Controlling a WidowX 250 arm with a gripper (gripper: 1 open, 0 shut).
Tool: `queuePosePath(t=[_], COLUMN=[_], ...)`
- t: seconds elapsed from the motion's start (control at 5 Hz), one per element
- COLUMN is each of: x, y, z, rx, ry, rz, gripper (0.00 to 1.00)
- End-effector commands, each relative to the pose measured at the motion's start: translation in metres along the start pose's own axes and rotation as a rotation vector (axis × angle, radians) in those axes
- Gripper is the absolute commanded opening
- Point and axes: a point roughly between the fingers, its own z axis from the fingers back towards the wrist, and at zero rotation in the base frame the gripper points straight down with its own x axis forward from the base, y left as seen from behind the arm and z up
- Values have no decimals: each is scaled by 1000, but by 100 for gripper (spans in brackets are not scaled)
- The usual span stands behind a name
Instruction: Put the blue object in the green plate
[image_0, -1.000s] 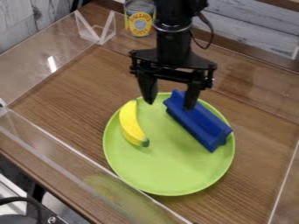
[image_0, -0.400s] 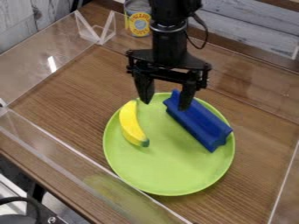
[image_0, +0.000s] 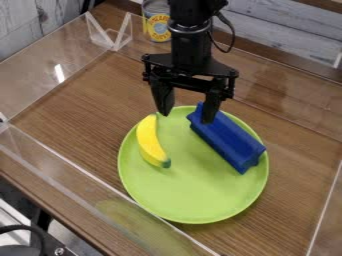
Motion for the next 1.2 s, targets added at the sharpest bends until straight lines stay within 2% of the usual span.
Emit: queuePosePath(t=[0.0, 1.0], x=[10, 16], y=[0, 12], z=[13, 18], rx=[-12, -25], ry=[-44, -34], rz=[-1, -5], gripper=[100, 100])
